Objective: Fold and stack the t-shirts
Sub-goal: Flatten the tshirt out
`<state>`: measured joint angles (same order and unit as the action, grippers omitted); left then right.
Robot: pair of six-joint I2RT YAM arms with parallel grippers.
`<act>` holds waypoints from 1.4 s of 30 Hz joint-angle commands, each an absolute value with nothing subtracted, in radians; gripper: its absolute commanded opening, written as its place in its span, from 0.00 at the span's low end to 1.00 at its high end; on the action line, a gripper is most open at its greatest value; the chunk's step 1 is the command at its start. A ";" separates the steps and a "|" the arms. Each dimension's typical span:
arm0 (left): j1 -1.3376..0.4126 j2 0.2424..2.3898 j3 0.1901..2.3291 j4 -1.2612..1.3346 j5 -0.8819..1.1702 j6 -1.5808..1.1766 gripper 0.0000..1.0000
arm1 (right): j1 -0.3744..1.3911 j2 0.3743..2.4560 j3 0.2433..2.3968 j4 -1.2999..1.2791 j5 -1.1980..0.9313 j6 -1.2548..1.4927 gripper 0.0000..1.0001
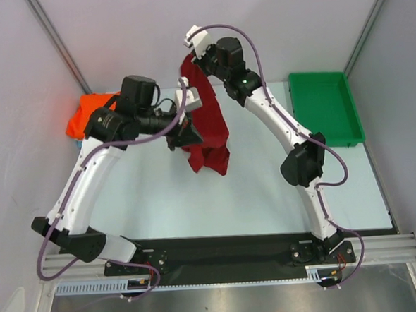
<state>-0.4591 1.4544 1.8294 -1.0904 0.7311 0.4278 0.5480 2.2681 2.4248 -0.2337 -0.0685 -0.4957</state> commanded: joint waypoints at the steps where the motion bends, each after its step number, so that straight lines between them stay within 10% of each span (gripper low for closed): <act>1: -0.590 1.433 1.807 -1.114 0.795 0.440 0.00 | 0.535 2.085 2.516 -0.058 -0.049 -0.433 0.00; 4: -0.721 1.512 1.799 -1.088 0.743 0.431 0.04 | 0.519 2.045 2.507 -0.052 -0.031 -0.456 0.00; 7: -0.747 1.614 1.848 -1.045 0.686 0.387 0.53 | 0.491 2.000 2.462 -0.086 -0.012 -0.466 0.00; 9: -0.739 1.650 1.865 -1.017 0.638 0.371 0.59 | 0.470 1.973 2.427 -0.100 -0.003 -0.468 0.00; 22: -0.442 1.472 1.445 -0.583 0.440 0.350 0.74 | 0.413 1.737 2.081 -0.218 -0.098 -0.451 0.00; 42: -0.265 2.290 2.059 -0.684 0.428 0.230 0.72 | 0.437 1.480 1.721 -0.296 -0.110 -0.489 0.00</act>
<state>-0.2573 2.2730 1.9736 -0.7002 0.4221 0.2447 0.4393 1.5261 1.7317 -0.3241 -0.1135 -0.4793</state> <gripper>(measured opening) 0.720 0.010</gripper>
